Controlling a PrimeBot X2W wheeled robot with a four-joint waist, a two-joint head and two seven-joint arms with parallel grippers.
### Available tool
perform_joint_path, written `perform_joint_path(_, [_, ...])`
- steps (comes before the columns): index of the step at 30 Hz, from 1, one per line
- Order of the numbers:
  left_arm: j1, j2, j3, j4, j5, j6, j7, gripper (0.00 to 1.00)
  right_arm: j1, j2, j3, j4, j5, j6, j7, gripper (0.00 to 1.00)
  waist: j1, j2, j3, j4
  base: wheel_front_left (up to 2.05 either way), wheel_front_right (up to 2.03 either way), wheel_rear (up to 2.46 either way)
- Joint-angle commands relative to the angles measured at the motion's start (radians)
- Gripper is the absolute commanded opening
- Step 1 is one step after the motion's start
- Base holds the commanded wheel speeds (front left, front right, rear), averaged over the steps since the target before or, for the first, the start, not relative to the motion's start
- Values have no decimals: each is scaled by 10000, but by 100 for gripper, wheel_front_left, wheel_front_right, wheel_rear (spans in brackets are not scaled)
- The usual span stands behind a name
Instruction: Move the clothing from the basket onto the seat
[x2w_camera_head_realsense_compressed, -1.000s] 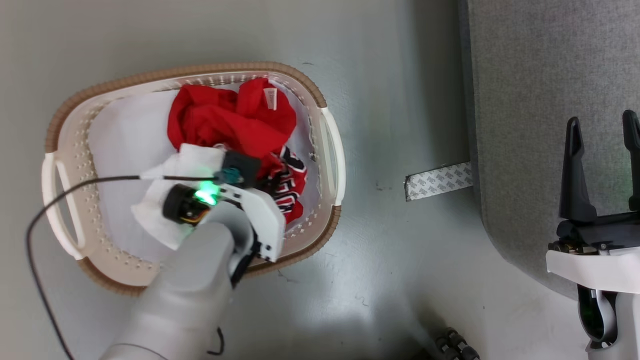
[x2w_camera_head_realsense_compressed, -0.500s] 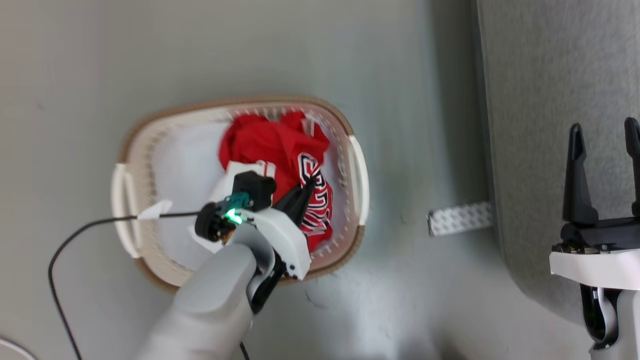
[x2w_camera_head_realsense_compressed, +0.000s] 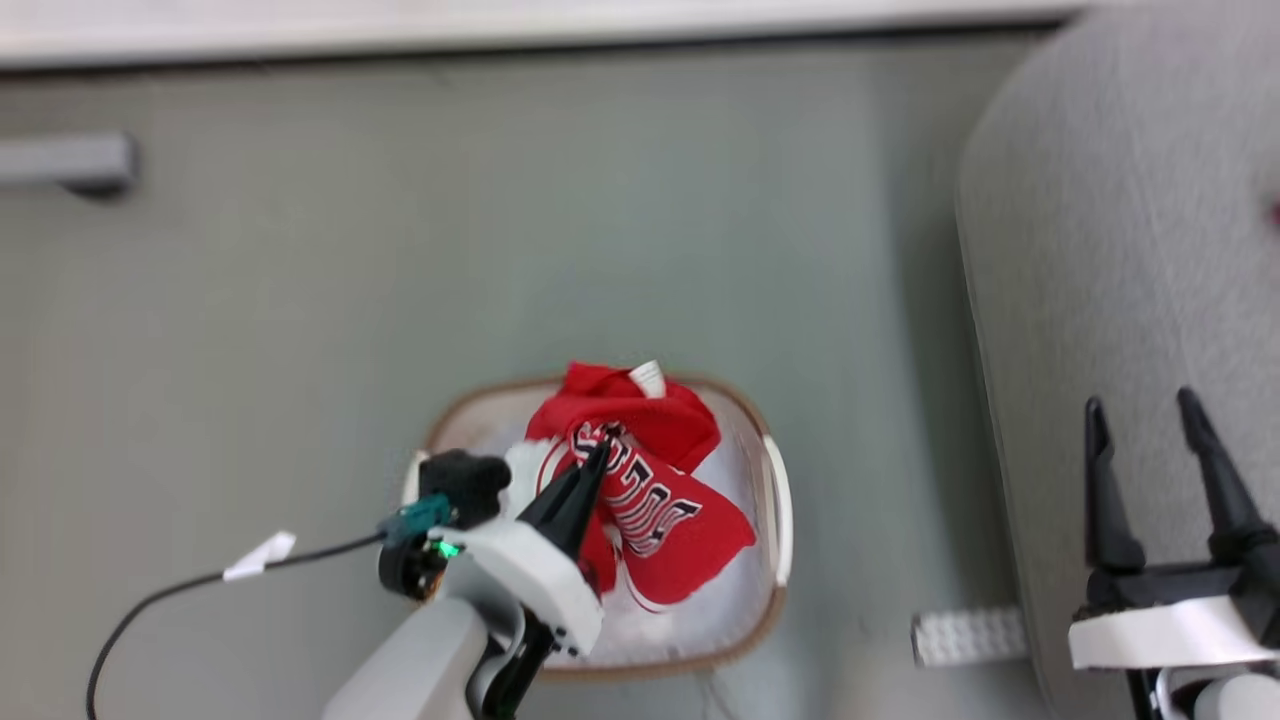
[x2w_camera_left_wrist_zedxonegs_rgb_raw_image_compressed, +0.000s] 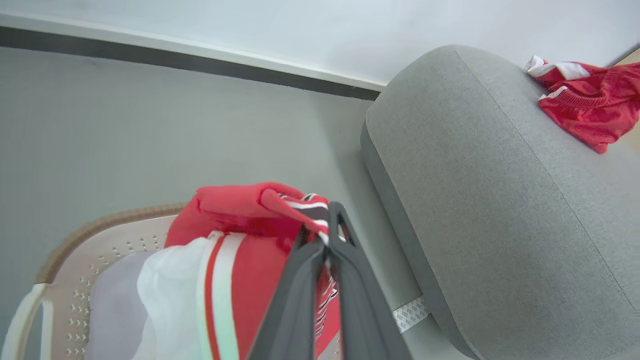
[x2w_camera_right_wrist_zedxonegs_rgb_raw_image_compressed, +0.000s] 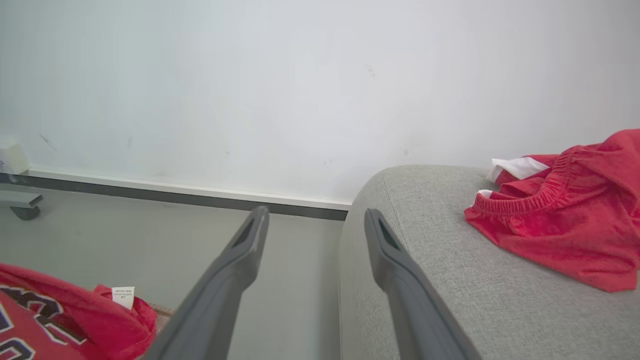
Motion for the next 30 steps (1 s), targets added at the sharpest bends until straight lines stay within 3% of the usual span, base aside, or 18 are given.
perform_joint_path(1, [255,93,52,-90,57,-7,-5,0,197,-18,24,62,86,-22,10,100,3,0,-1208,544,0,0,0])
perform_joint_path(16, [1712,881,709,-1989,429,786,80,0,1512,-15,1025,729,410,-22,11,100,3,0,-3888,821,0,0,0])
perform_joint_path(30, [2394,1838,954,-4063,433,1593,739,0,1973,-15,1676,612,441,-22,11,100,3,0,-4816,810,0,0,0])
